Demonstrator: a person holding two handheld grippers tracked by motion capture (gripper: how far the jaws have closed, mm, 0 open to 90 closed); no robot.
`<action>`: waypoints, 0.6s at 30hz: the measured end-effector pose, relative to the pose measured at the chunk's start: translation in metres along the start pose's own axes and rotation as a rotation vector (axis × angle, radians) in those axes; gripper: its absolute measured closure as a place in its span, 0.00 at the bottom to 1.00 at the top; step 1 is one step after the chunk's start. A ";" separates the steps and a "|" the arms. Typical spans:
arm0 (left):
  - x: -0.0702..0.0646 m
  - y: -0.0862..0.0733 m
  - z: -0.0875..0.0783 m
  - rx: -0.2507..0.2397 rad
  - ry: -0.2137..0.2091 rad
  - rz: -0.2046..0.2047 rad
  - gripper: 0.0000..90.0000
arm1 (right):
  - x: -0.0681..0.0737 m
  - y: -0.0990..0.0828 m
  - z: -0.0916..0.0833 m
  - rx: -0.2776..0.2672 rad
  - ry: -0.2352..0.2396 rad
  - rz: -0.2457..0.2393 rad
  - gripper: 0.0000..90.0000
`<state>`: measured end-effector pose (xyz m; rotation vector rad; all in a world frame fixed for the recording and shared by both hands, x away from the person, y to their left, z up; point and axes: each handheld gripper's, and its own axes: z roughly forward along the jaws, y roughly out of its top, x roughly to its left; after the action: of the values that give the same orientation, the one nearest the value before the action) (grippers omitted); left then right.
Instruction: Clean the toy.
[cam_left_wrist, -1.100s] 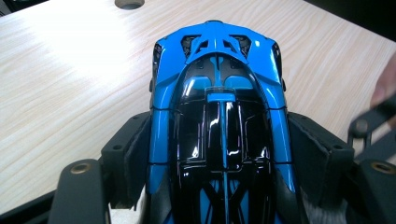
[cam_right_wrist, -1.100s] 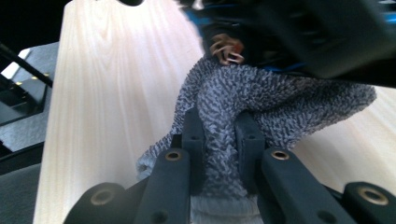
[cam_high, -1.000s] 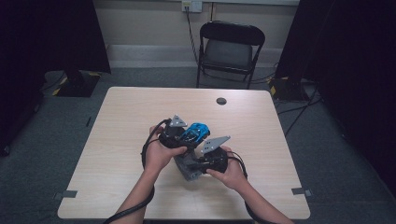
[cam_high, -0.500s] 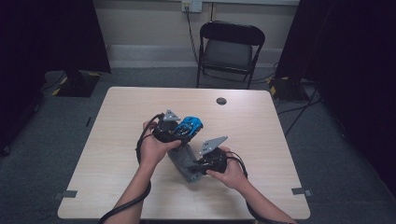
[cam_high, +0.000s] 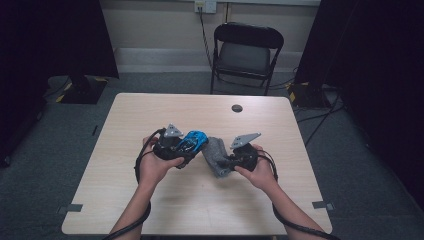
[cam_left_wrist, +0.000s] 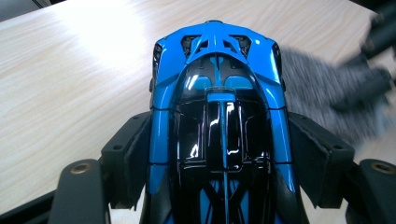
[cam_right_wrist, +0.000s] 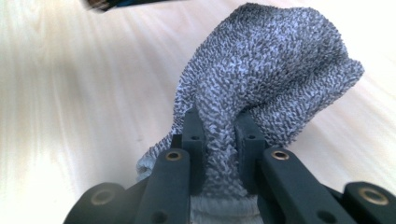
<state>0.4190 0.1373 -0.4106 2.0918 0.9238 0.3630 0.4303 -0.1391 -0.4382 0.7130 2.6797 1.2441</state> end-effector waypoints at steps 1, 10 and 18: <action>-0.003 -0.003 -0.002 0.000 -0.007 0.003 0.31 | -0.006 0.002 -0.004 -0.011 -0.014 0.014 0.87; -0.010 -0.011 0.002 0.001 -0.034 0.009 0.31 | -0.009 0.012 -0.006 -0.039 -0.015 0.015 0.87; -0.012 -0.012 0.005 0.004 -0.044 -0.001 0.31 | -0.003 0.011 -0.001 -0.043 0.009 0.009 0.87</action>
<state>0.4076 0.1309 -0.4225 2.0946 0.8998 0.3139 0.4372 -0.1348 -0.4295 0.7158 2.6510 1.3064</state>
